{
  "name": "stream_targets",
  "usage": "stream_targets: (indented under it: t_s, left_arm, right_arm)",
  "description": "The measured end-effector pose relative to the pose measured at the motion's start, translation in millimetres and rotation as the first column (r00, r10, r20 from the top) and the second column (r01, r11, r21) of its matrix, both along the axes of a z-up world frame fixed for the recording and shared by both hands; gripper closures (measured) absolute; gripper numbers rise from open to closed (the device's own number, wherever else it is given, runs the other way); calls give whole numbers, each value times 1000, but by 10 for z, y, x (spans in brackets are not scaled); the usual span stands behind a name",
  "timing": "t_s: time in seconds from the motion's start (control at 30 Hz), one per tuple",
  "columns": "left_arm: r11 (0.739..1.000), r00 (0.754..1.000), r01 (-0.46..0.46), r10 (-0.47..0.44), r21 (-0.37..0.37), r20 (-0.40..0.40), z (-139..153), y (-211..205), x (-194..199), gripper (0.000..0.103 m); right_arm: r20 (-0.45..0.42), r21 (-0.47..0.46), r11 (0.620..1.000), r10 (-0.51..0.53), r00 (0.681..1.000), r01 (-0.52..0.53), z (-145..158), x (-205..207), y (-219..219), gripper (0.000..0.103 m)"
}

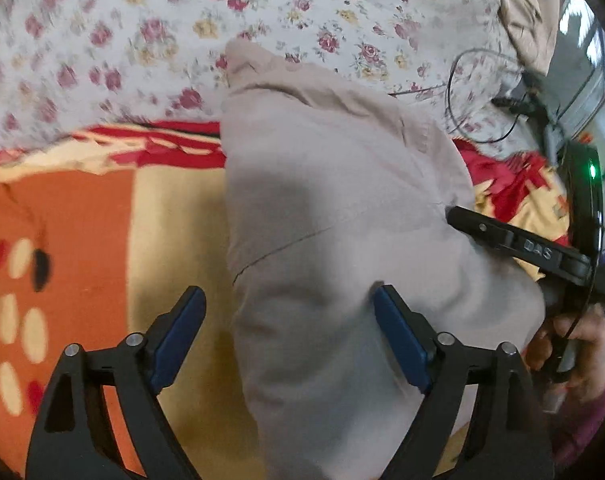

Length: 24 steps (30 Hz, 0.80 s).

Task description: Fold large clothes

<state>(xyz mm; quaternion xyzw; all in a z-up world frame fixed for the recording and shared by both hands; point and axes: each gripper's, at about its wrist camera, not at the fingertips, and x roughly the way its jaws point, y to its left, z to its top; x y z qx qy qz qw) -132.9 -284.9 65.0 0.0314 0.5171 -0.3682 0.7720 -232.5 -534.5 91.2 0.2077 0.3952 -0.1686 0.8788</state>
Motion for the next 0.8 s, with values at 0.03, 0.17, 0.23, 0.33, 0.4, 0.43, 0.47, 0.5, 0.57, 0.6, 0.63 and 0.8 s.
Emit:
stream_targets:
  t_s: [0.03, 0.17, 0.23, 0.33, 0.4, 0.43, 0.47, 0.5, 0.57, 0.6, 0.63, 0.8]
  left_arm:
    - [1000, 999, 8, -8, -22, -40, -50, -5, 66, 10]
    - [993, 979, -16, -8, -116, -205, -260, -58, 238, 2]
    - [989, 968, -8, -29, -147, -249, -289, -109, 259, 2]
    - [986, 966, 29, -69, -162, -250, -226, -172, 217, 20]
    - [984, 971, 44, -83, -172, -225, -128, -163, 162, 45]
    - [983, 976, 55, -90, -172, -197, -38, -143, 129, 59]
    - [984, 981, 70, -98, -167, -167, 74, -106, 82, 63]
    - [982, 982, 78, -105, -170, -157, 141, -77, 62, 68]
    - [980, 983, 97, -122, -175, -136, 346, 48, -14, 68]
    - [979, 984, 109, -131, -171, -122, 450, 140, -65, 68]
    - [977, 984, 130, -148, -172, -101, 580, 266, -135, 68]
    - [979, 982, 176, -182, -107, -45, 805, 822, -579, 66]
  right_arm:
    - [15, 19, 1000, 12, 1000, -12, 7, -19, -32, 27]
    - [53, 172, 981, 81, 995, -89, -212, 20, -220, 18]
    - [107, 314, 943, 76, 991, -106, -349, 49, -315, 17]
    - [150, 354, 918, 131, 980, -177, -320, 139, -253, 65]
    - [138, 335, 925, 139, 981, -178, -208, 167, -142, 74]
    - [133, 310, 932, 153, 979, -187, -152, 177, -78, 79]
    - [139, 290, 937, 163, 977, -198, -60, 156, 14, 81]
    - [152, 293, 933, 169, 974, -208, 4, 120, 78, 82]
    - [202, 311, 918, 189, 961, -246, 148, 39, 189, 83]
    - [231, 330, 904, 202, 952, -272, 233, -41, 292, 83]
    - [244, 340, 895, 211, 946, -288, 274, -118, 388, 83]
    - [278, 396, 845, 262, 924, -359, 201, -417, 836, 80]
